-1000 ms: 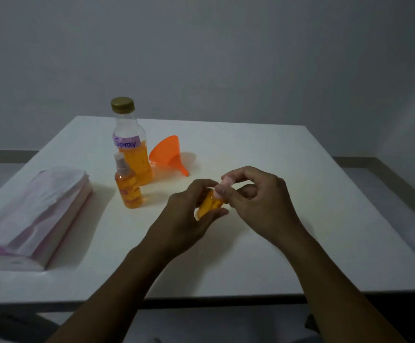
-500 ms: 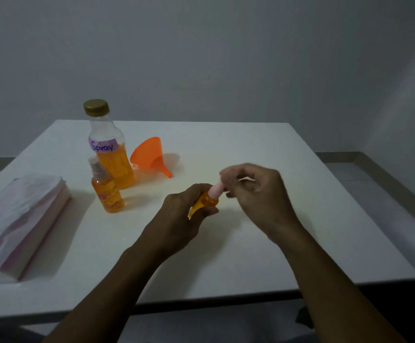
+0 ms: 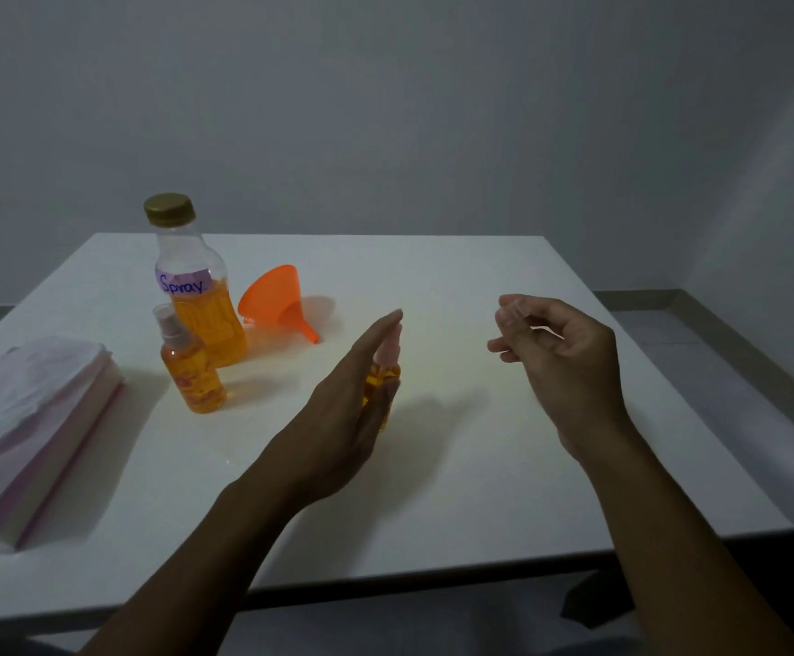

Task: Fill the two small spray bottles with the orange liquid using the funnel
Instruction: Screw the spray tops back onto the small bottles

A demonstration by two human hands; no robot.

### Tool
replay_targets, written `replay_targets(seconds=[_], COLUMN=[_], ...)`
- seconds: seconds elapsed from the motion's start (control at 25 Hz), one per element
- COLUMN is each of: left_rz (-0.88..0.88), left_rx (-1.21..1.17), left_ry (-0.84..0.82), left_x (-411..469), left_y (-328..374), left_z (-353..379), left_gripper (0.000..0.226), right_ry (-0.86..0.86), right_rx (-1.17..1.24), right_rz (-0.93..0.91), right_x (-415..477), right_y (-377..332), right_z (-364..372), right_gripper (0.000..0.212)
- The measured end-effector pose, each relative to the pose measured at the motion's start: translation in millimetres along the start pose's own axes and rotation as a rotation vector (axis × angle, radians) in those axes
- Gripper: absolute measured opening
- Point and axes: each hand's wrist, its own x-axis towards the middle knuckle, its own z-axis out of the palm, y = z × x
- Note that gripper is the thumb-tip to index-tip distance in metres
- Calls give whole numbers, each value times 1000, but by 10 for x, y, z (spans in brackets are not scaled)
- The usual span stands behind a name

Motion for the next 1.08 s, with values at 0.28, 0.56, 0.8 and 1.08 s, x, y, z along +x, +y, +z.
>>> replay_targets(seconds=[0.28,0.56,0.8,1.08], left_rz=[-10,3,22,-129], left_rx=[164,255,279,102], left_ry=[188,257,357,134], left_x=[26,150,181,13], left_y=[-22,-55,43,59], left_z=[95,144,96,0], left_gripper=[40,26,30,27], right_ry=[35,50,31,-102], right_rx=[-52,-87,-110,-97], right_rz=[-32,-46,-65,-62], right_x=[10,-11,-17,-56], right_y=[-29,-70,-49,15], right_z=[-35,-102,-117,60], right_gripper=[16,15,16,21])
